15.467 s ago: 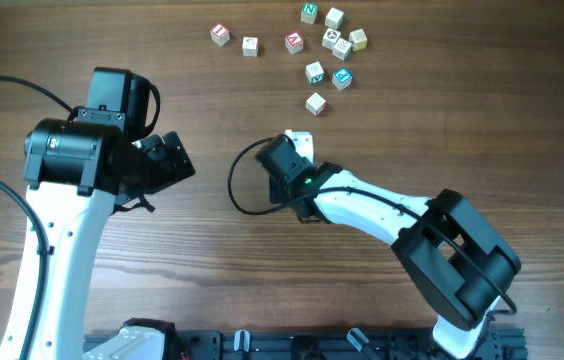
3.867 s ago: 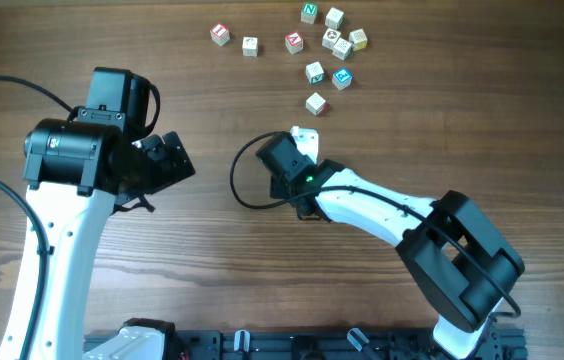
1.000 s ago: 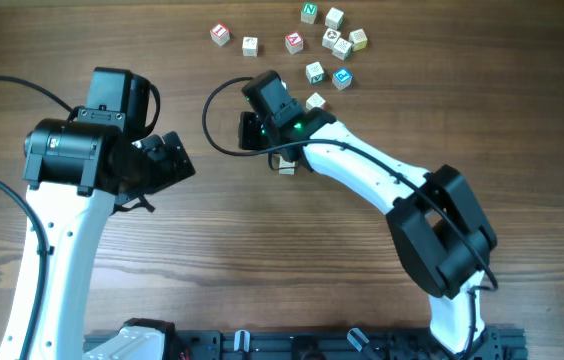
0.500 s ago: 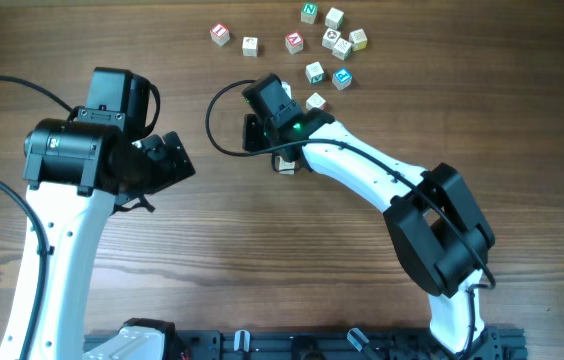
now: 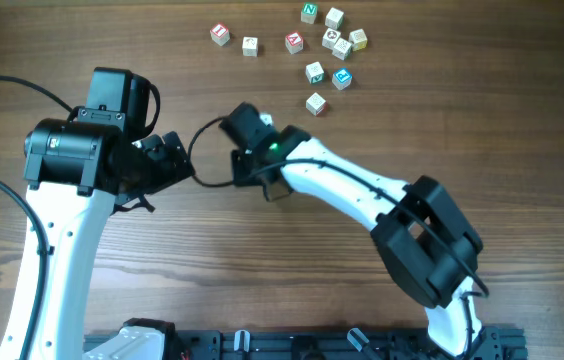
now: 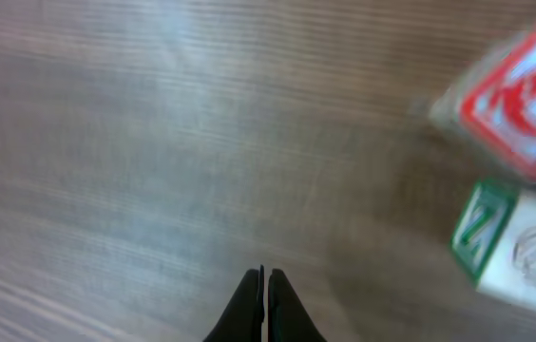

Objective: Form a circle

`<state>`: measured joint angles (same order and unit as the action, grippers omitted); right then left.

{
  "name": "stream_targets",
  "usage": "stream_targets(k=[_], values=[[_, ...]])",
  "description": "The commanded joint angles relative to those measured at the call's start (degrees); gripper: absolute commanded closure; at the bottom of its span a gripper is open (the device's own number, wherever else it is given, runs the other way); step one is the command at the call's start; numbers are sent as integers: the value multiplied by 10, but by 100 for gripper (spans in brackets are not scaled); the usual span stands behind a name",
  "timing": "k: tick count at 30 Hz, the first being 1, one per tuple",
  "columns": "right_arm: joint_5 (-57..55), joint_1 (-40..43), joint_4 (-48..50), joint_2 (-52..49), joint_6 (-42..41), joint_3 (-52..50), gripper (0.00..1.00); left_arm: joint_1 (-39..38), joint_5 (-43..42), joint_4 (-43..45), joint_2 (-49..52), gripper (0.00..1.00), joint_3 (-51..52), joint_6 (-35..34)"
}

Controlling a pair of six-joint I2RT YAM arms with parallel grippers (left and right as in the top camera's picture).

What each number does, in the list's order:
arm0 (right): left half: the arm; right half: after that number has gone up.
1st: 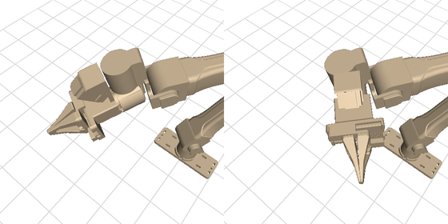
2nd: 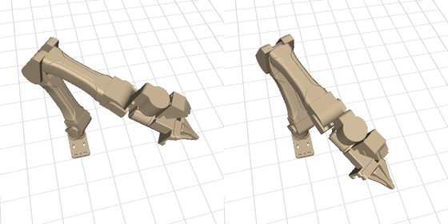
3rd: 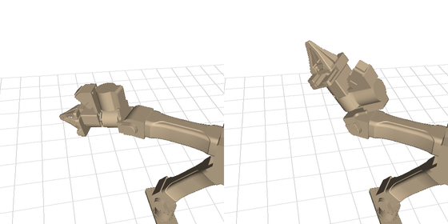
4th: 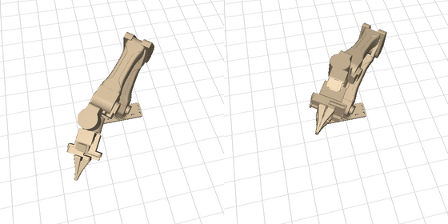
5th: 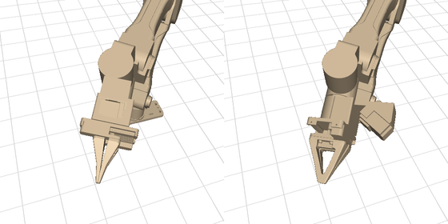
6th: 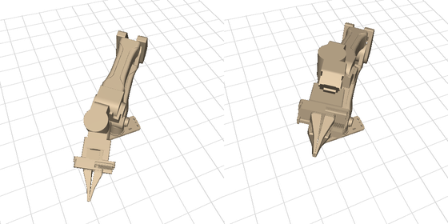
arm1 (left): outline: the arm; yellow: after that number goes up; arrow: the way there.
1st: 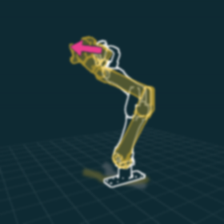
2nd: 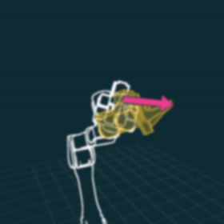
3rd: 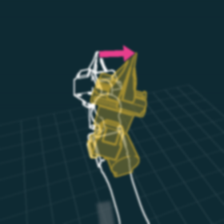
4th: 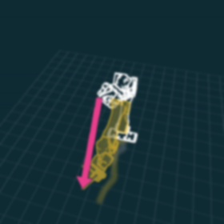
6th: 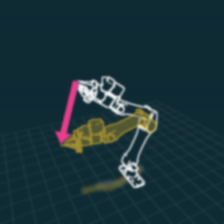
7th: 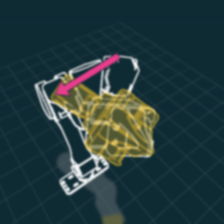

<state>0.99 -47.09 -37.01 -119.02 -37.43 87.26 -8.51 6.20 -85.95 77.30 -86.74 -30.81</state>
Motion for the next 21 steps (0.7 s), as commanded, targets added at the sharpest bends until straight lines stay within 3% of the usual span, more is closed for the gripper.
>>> stream_targets(k=[1, 11, 21], values=[[-46, -1, -43, 12, -16, 10, 95, 0, 10, 0, -4, 0, -2, -10], [-174, -7, -62, 2, -8, -23, 95, 0, 10, 0, -4, 0, -2, -10], [-189, -23, -6, 0, 15, -71, 95, 0, 10, 0, -4, 0, -2, -10]])
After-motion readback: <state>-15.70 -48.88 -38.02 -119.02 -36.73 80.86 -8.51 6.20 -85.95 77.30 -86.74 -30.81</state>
